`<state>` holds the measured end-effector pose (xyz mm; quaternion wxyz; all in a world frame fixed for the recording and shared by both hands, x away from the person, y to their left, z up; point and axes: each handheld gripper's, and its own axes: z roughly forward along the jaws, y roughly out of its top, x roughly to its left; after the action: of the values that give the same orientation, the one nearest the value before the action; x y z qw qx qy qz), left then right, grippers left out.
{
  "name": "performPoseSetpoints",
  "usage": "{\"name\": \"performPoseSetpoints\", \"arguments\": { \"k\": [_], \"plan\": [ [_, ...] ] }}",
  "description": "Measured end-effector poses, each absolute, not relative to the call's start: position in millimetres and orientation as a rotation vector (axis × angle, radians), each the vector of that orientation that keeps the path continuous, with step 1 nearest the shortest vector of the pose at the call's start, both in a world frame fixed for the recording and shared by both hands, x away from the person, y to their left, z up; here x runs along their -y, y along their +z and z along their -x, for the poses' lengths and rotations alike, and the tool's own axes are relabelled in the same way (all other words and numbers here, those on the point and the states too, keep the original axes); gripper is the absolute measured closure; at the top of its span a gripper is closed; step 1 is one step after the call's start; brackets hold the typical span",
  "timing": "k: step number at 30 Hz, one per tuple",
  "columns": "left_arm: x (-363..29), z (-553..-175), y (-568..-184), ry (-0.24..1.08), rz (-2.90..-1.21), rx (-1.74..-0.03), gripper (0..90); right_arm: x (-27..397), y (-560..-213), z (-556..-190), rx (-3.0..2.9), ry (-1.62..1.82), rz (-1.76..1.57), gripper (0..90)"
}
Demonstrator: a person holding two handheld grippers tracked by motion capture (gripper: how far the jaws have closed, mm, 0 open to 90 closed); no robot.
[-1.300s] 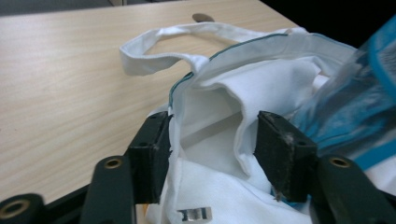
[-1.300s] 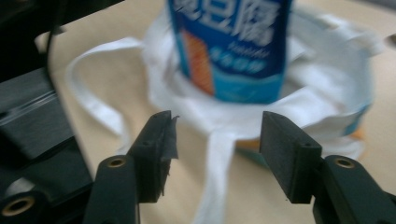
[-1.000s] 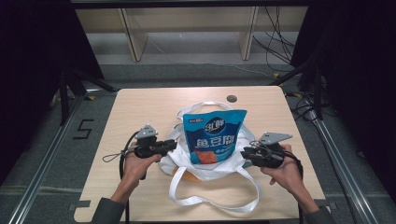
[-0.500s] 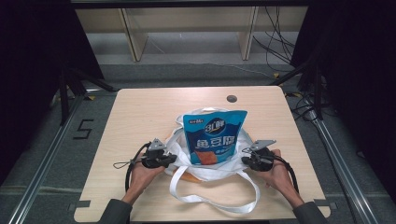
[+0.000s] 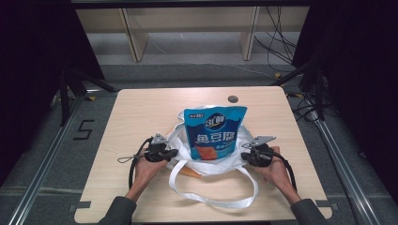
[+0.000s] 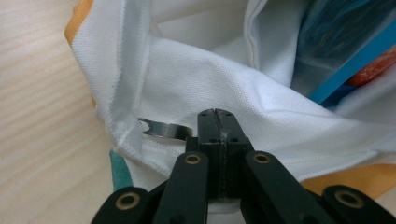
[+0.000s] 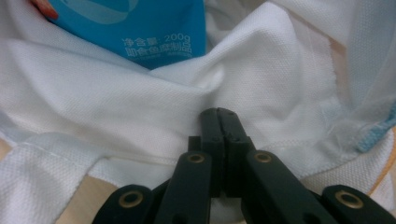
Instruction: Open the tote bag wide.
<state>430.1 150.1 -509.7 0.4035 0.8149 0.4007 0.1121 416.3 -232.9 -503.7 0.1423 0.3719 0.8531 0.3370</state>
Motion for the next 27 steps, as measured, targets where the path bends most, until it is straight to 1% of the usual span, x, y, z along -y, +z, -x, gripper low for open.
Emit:
{"name": "performPoseSetpoints", "arguments": {
  "k": [6,10,13,15,17,19,20,22,24,27],
  "plan": [
    [-155,-447,-512,0.243,-2.018,-1.035,89.2,233,-502,-426,-2.485,0.962,-1.098,90.0],
    [-153,-450,-511,0.279,-2.030,-1.026,89.1,230,-503,-429,-2.464,0.973,-1.085,90.0],
    [-154,-453,-512,0.264,-2.015,-1.034,89.1,231,-500,-428,-2.479,0.946,-1.096,90.0],
    [-154,-453,-510,0.271,-2.016,-1.030,88.8,230,-503,-429,-2.451,0.992,-1.095,89.1],
    [-154,-451,-508,0.268,-2.005,-1.028,84.1,231,-499,-427,-2.447,0.989,-1.100,83.5],
    [-154,-449,-502,0.263,-1.986,-1.026,77.5,234,-492,-427,-2.452,1.007,-1.119,77.0],
    [-153,-449,-501,0.257,-1.951,-1.032,72.4,234,-487,-426,-2.421,1.044,-1.136,72.3],
    [-154,-447,-494,0.243,-1.917,-1.023,66.8,236,-477,-424,-2.389,1.121,-1.108,67.1],
    [-154,-443,-487,0.225,-1.894,-1.021,62.3,239,-465,-419,-2.396,1.107,-1.158,64.9],
    [-151,-433,-473,0.250,-1.893,-0.985,54.3,245,-453,-413,-2.333,1.180,-1.138,57.8]
  ]
}}
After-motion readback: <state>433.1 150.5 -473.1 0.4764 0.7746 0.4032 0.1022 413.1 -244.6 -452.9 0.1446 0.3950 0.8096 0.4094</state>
